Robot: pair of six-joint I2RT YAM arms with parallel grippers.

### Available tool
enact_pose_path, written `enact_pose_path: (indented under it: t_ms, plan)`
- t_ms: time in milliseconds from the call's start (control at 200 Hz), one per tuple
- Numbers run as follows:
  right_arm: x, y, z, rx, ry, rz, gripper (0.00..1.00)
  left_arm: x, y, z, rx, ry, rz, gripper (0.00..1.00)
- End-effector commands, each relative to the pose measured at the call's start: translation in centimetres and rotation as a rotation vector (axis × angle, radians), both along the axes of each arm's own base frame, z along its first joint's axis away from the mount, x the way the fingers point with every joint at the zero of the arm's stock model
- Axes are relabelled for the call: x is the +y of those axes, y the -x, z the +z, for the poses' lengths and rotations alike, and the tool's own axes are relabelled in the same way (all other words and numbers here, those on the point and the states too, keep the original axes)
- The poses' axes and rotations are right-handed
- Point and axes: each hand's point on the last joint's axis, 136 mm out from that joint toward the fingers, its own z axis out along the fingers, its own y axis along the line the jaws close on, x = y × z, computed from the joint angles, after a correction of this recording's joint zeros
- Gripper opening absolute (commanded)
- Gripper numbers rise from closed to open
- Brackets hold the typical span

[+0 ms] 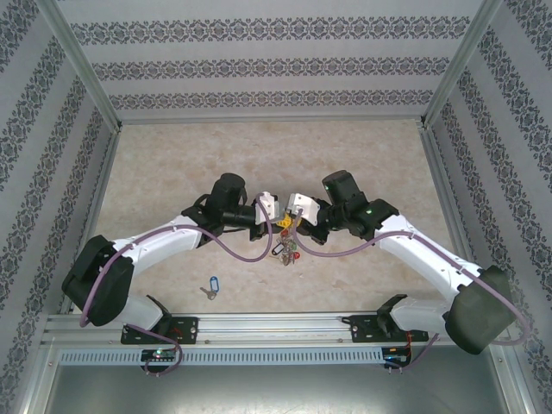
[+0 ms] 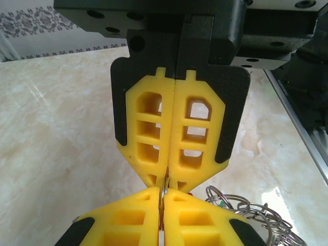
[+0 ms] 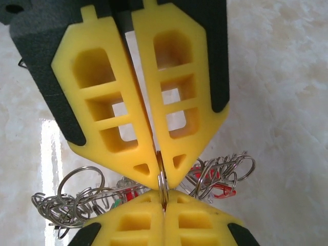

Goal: Put the keys on the keyring

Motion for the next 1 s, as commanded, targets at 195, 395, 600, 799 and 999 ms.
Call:
enact_pose_path:
  t_ms: [195, 395, 600, 799, 999]
  plan:
    - [0.4, 0.0, 2.7, -0.060, -0.001, -0.008, 0.01, -0.1, 0.6, 0.0, 0.003, -0.037, -0.040, 0.00]
    - [-0.5, 0.2, 1.3, -0.033, -0.040, -0.044, 0.14, -0.6, -0.4, 1.4, 0.010, 0.114, 0.033, 0.00]
    - [-1.1, 0.3, -0.2, 0.039, -0.075, -0.062, 0.20, -0.9, -0.6, 2.7, 0.013, 0.212, 0.050, 0.00]
    - [-1.0, 0.1, -0.2, 0.065, -0.126, -0.072, 0.24, -0.9, -0.5, 2.5, 0.023, 0.225, 0.050, 0.00]
    - [-1.5, -0.8, 1.0, 0.045, -0.165, -0.134, 0.30, -0.8, -0.4, 2.3, 0.026, 0.222, 0.055, 0.00]
